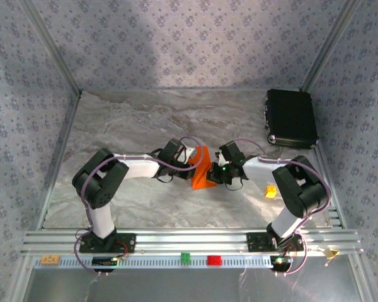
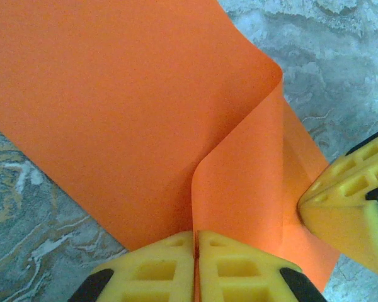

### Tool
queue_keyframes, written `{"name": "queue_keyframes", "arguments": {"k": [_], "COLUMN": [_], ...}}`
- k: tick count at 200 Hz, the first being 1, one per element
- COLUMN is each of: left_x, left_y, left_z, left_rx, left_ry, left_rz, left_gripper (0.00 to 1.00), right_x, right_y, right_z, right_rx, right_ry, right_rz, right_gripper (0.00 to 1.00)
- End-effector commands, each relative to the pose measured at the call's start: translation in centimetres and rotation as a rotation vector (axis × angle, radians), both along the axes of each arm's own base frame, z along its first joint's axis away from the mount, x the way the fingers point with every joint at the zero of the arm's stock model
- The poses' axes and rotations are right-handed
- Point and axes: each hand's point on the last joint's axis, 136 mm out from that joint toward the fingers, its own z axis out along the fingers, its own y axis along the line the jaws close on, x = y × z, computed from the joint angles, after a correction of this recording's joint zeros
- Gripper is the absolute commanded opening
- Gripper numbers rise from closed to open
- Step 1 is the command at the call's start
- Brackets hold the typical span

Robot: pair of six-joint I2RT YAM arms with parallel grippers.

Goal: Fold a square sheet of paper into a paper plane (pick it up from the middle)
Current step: Fold the triangle a second time at the center of the table.

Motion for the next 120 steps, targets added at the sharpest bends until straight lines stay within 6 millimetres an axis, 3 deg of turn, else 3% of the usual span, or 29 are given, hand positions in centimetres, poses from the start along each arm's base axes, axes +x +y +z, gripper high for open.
{"name": "queue_keyframes", "arguments": {"k": [1, 120], "left_x": [0.80, 0.87], "left_y": [-0.12, 0.03], "left_z": [0.11, -0.43], "left_rx": [0.006, 0.017], "left_ry": [-0.018, -0.016], "left_rz": [0.001, 0.008], "left_gripper": [0.09, 0.09], "right_x": [-1.09, -1.08], "right_y": [-1.24, -1.31], "right_z": [-1.13, -1.14], "right_rx": [-0.058, -0.059], "right_ry": [0.045, 0.046], "right_rz": [-0.006, -0.007], "right_gripper": [0.01, 0.01]}}
